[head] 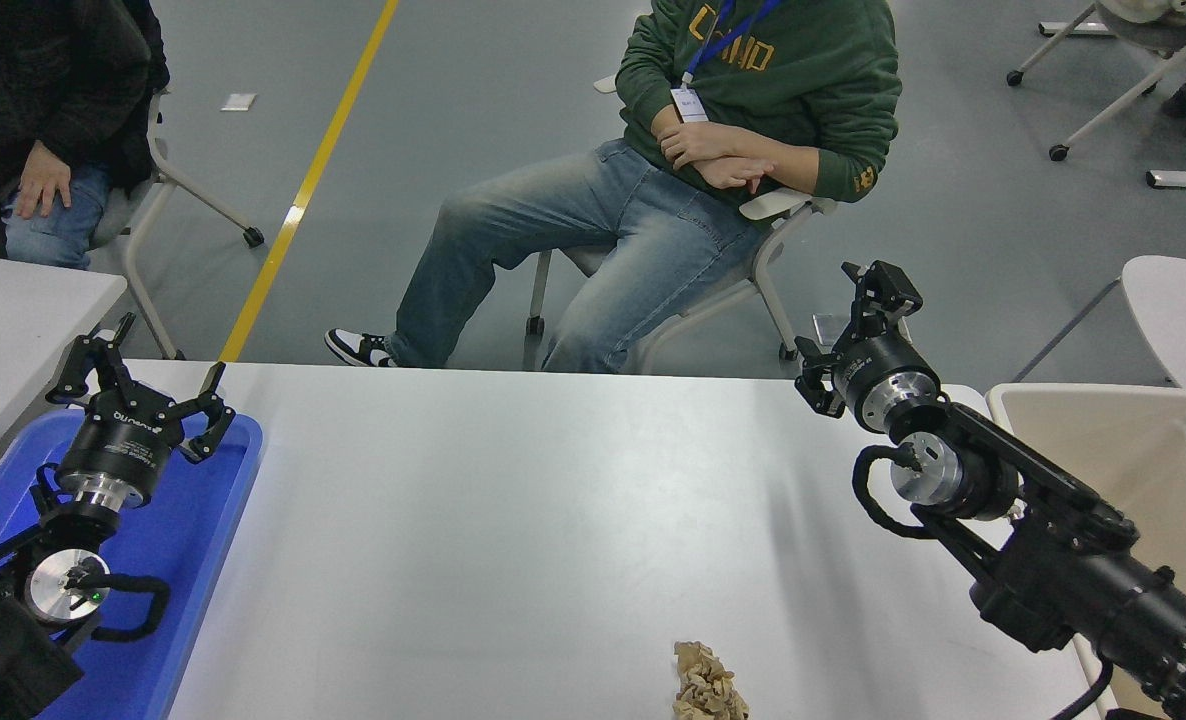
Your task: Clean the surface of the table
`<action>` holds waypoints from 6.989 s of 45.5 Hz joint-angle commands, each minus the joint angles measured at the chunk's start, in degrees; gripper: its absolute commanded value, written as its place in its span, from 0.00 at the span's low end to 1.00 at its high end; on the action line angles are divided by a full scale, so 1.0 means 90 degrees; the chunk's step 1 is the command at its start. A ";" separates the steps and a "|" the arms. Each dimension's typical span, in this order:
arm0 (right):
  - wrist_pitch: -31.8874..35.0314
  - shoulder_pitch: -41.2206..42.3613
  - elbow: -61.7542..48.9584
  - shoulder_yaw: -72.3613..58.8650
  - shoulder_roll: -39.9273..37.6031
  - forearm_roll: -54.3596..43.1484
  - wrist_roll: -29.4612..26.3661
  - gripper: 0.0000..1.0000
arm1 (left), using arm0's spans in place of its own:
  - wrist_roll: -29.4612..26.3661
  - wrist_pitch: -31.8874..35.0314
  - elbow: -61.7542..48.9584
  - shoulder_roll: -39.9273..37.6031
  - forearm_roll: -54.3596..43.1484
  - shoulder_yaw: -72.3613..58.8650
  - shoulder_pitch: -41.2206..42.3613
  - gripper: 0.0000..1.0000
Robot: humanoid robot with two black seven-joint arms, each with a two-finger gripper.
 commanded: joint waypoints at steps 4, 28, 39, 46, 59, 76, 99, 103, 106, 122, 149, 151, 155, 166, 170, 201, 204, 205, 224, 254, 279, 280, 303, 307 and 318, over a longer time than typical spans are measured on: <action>-0.0008 -0.0118 -0.0144 0.0115 0.0061 0.0007 0.0040 1.00 | -0.0002 0.0000 0.0000 0.0000 0.0000 0.0000 0.0000 1.00; 0.0090 -0.0167 -0.0535 0.0105 0.0100 0.0007 0.0118 1.00 | -0.0002 0.0000 0.0000 0.0000 0.0000 0.0000 0.0000 1.00; 0.0089 -0.0284 -0.0545 0.0095 0.0187 -0.0052 0.0118 1.00 | -0.0002 0.0000 0.0000 0.0000 0.0000 0.0000 0.0000 1.00; 0.0528 -0.0411 -0.0535 0.0086 0.0237 0.0153 0.0128 1.00 | 0.0008 0.0000 0.0000 0.0000 0.0000 0.0000 0.0000 1.00; 0.2676 -0.0001 -0.1882 -0.1720 -0.0340 0.2897 0.0128 1.00 | 0.0008 0.0000 0.0000 0.0000 0.0000 0.0000 0.0000 1.00; 0.4971 0.0546 -0.3680 -0.3703 -0.0320 0.4187 0.0118 1.00 | 0.0008 0.0000 0.0000 0.0000 0.0000 0.0000 0.0000 1.00; 0.4836 0.0585 -0.3650 -0.3469 -0.0086 0.3415 0.0099 1.00 | 0.0008 0.0000 0.0000 0.0000 0.0000 0.0000 0.0000 1.00; 0.4816 0.0595 -0.3670 -0.3459 -0.0105 0.3406 0.0099 1.00 | -0.0002 0.0000 0.0000 0.0000 0.0000 0.0000 0.0000 1.00; 0.4816 0.0595 -0.3670 -0.3420 -0.0115 0.3406 0.0099 1.00 | 0.0008 0.0000 0.0000 0.0000 0.0000 0.0000 0.0000 1.00; 0.4416 0.0585 -0.3494 -0.2785 -0.0086 0.3415 0.0118 1.00 | 0.0008 0.0000 0.0000 0.0000 0.0000 0.0000 0.0000 1.00; 0.3712 0.0595 -0.2576 -0.2385 -0.0496 0.2878 0.0353 1.00 | 0.0008 0.0000 0.0000 0.0000 0.0000 0.0000 0.0000 1.00; 0.3712 0.0595 -0.2576 -0.2395 -0.0496 0.2868 0.0353 1.00 | 0.0008 0.0000 0.0000 0.0000 0.0000 0.0000 0.0000 1.00; 0.3703 0.0595 -0.2557 -0.2414 -0.0555 0.2771 0.0343 1.00 | 0.0008 0.0000 0.0000 0.0000 0.0000 0.0000 0.0000 1.00; 0.3449 0.0595 -0.1631 -0.2512 -0.1198 0.1454 0.0343 1.00 | 0.0008 0.0000 0.0000 0.0000 0.0000 0.0000 0.0000 1.00; 0.3254 0.0595 -0.0928 -0.2561 -0.1667 0.0819 0.0333 1.00 | 0.0008 0.0000 0.0000 0.0000 0.0000 0.0000 0.0000 1.00; 0.2775 0.0966 0.3517 -0.4689 -0.4744 -0.3176 0.0099 1.00 | 0.0008 0.0000 0.0000 0.0000 0.0000 0.0000 0.0000 1.00; 0.2765 0.1015 0.3537 -0.4972 -0.4754 -0.3507 0.0070 1.00 | 0.0008 0.0000 0.0000 0.0000 0.0000 0.0000 0.0000 1.00; 0.2765 0.1015 0.3547 -0.5041 -0.4754 -0.3605 0.0040 1.00 | 0.0008 0.0000 0.0000 0.0000 0.0000 0.0000 0.0000 1.00; 0.2833 0.1425 0.4045 -0.6115 -0.4471 -0.4280 -0.0370 1.00 | 0.0008 0.0000 0.0000 0.0000 0.0000 0.0000 0.0000 1.00; 0.2765 0.1181 0.3440 -0.6281 -0.2694 -0.4641 -0.0751 1.00 | 0.0008 0.0000 0.0000 0.0000 0.0000 0.0000 0.0000 1.00; 0.2765 0.1093 0.2639 -0.6311 -0.2010 -0.5022 -0.0770 1.00 | 0.0008 0.0000 0.0000 0.0000 0.0000 0.0000 0.0000 1.00; 0.2765 0.1083 0.2639 -0.6311 -0.2010 -0.5061 -0.0770 1.00 | 0.0008 0.0000 0.0000 0.0000 0.0000 0.0000 0.0000 1.00; 0.2765 0.0966 0.2541 -0.6311 -0.1688 -0.5559 -0.0761 0.90 | 0.0008 0.0000 0.0000 0.0000 0.0000 0.0000 0.0000 1.00; 0.2765 0.0966 0.2492 -0.6311 -0.1629 -0.5569 -0.0761 0.90 | 0.0008 0.0000 0.0000 0.0000 0.0000 0.0000 0.0000 1.00; 0.2746 0.0985 0.2414 -0.6321 -0.1531 -0.5842 -0.0770 0.63 | 0.0008 0.0000 0.0000 0.0000 0.0000 0.0000 0.0000 1.00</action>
